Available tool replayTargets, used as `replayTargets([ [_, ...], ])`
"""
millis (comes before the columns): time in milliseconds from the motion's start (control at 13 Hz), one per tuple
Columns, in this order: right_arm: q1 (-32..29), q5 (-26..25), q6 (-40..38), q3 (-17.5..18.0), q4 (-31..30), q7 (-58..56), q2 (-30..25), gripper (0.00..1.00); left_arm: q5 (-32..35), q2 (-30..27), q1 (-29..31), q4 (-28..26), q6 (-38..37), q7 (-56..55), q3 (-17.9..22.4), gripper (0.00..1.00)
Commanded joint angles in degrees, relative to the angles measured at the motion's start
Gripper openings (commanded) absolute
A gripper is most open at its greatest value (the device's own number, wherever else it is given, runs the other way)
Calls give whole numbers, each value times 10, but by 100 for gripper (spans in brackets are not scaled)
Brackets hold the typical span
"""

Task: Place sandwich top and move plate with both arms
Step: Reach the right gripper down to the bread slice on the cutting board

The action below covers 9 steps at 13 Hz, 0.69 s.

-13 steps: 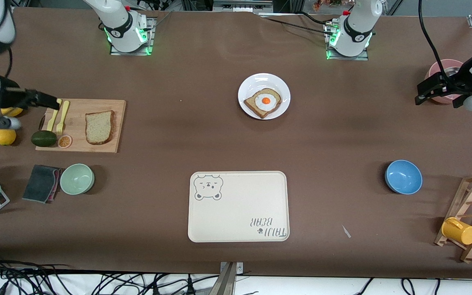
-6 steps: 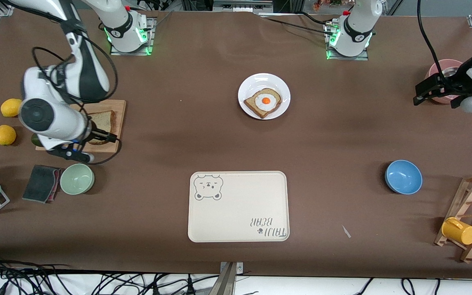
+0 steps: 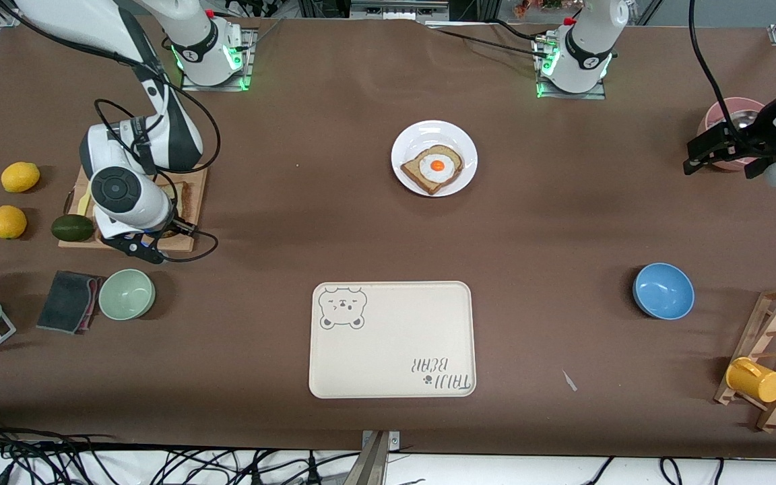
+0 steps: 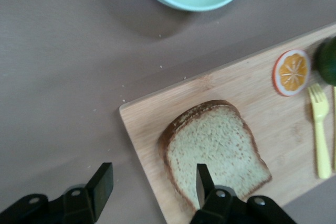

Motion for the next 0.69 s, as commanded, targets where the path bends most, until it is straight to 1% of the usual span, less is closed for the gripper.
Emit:
replayTargets([
  [0,-4,-15,32,-11,-12,13,16,65,-4,-5,-50,-5,-7,-15,52,100],
  [77,-5,-15,42,-15,-13,13,25,61,-5,-6,-70,-5,-8,-24,80,100],
  [231,-4,-15,52,-19,-16,13,33,58,-8,-5,-67,-5,-8,-21,78,100],
  [308,-5,-15,53,-19,-16,14,37,53,-8,-4,-68,-5,-7,-21,77,100],
  [385,-5,-15,54,-19,-16,14,41,46,-10,-3,-68,-5,-7,-16,78,100],
  [540,-5,-15,53,-19,-17,13,45,29,-10,1,-68,-5,-7,-14,78,100],
  [617,-5,-15,52,-19,-19,14,46,17,-10,2,-72,-5,-6,-15,77,100],
])
